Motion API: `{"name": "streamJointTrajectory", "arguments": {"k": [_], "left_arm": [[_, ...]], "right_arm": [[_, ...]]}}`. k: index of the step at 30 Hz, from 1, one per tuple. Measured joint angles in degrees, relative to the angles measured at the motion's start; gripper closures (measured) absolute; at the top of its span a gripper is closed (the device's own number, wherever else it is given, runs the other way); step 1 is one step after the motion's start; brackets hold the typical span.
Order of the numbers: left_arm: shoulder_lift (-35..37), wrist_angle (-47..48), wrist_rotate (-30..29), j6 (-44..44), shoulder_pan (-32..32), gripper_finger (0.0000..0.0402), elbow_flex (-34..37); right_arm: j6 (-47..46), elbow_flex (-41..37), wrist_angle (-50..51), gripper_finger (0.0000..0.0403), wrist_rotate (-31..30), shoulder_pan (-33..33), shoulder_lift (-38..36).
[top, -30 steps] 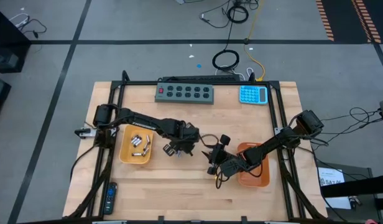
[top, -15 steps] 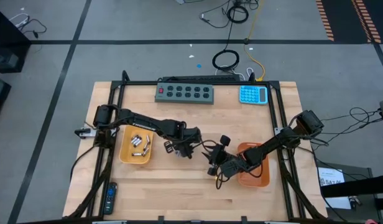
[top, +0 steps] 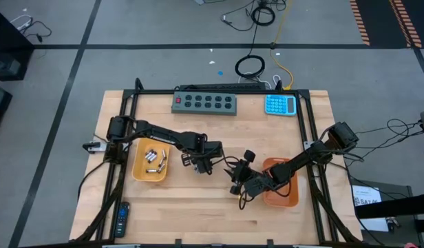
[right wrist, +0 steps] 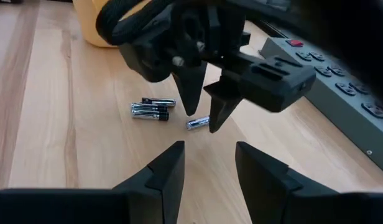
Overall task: Sort batteries
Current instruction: Put the silver battery into the yellow bin
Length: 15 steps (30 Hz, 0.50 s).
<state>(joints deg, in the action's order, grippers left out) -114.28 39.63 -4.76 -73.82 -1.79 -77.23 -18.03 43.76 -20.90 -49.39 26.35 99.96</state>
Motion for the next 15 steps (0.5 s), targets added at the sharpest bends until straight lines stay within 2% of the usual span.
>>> {"name": "streamJointTrajectory", "arguments": {"k": [4, 7, 10, 15], "left_arm": [[-1.0, -1.0, 0.0, -1.1, -0.1, 0.0203, 0.0], [-1.6, -0.7, 0.6, -2.0, 0.2, 0.0224, 0.0], [-2.1, 0.3, 0.8, -2.1, 0.4, 0.0270, -0.1], [-3.1, 2.4, 1.8, -1.9, 0.5, 0.0373, -0.3]], "right_arm": [[-0.4, 0.0, 0.2, 0.0269, 0.0, 0.0, 0.0], [-0.6, 0.0, 0.3, 0.0269, 0.0, 0.0, 0.0], [-0.8, 0.0, 0.5, 0.0269, 0.0, 0.0, 0.0], [-0.8, -0.1, 0.6, 0.0269, 0.0, 0.0, 0.0]]}}
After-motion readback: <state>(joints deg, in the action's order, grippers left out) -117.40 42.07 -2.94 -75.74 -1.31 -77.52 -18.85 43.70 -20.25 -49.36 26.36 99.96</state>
